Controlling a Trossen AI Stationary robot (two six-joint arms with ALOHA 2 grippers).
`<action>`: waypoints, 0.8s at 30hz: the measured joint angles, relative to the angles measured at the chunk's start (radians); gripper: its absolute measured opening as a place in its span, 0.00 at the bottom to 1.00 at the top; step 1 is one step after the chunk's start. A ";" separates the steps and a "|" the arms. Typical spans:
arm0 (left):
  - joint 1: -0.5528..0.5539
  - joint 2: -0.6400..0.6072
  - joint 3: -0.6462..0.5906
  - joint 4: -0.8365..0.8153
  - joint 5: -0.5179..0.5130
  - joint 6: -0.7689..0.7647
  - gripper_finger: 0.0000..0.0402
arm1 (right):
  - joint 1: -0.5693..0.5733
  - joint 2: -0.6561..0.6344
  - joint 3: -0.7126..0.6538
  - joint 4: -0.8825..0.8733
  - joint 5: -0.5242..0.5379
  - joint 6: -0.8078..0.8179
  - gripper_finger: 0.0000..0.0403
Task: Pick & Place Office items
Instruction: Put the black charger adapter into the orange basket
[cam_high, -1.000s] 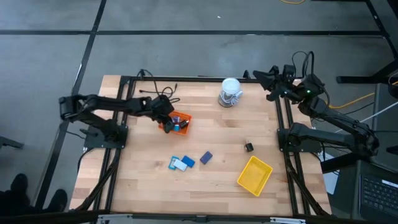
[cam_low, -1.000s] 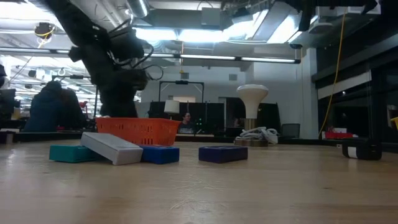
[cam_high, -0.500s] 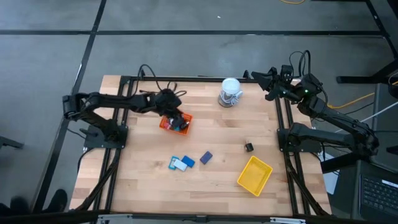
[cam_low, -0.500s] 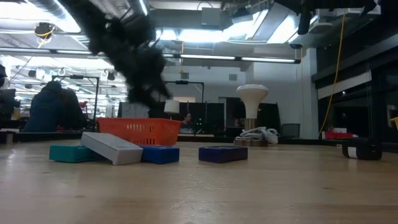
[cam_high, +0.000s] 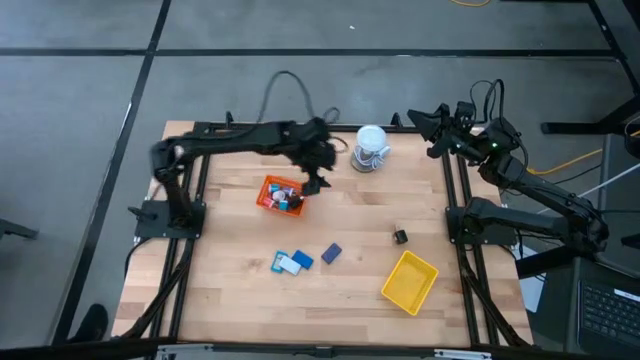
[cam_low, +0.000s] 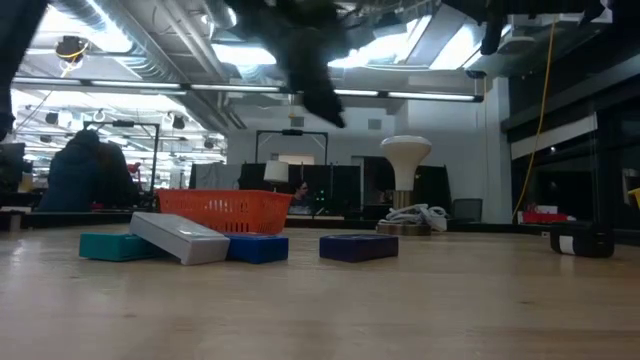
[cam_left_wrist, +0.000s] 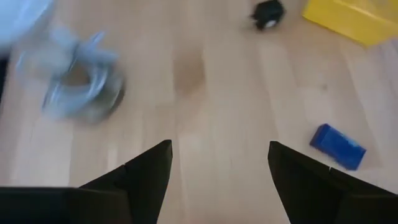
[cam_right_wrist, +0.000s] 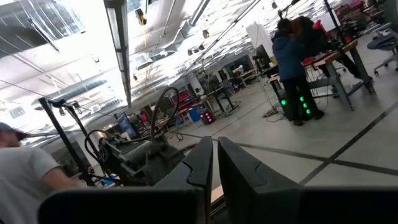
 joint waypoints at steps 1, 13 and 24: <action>-0.010 0.040 0.052 -0.018 0.004 0.045 0.64 | -0.002 0.000 0.000 0.000 -0.003 0.000 0.08; -0.084 0.450 0.524 -0.220 0.028 0.133 0.60 | -0.014 -0.009 0.000 -0.158 -0.014 0.034 0.08; 0.133 0.210 0.592 -0.230 0.108 -0.068 0.58 | 0.039 -0.009 0.209 -0.388 -0.032 -0.059 0.08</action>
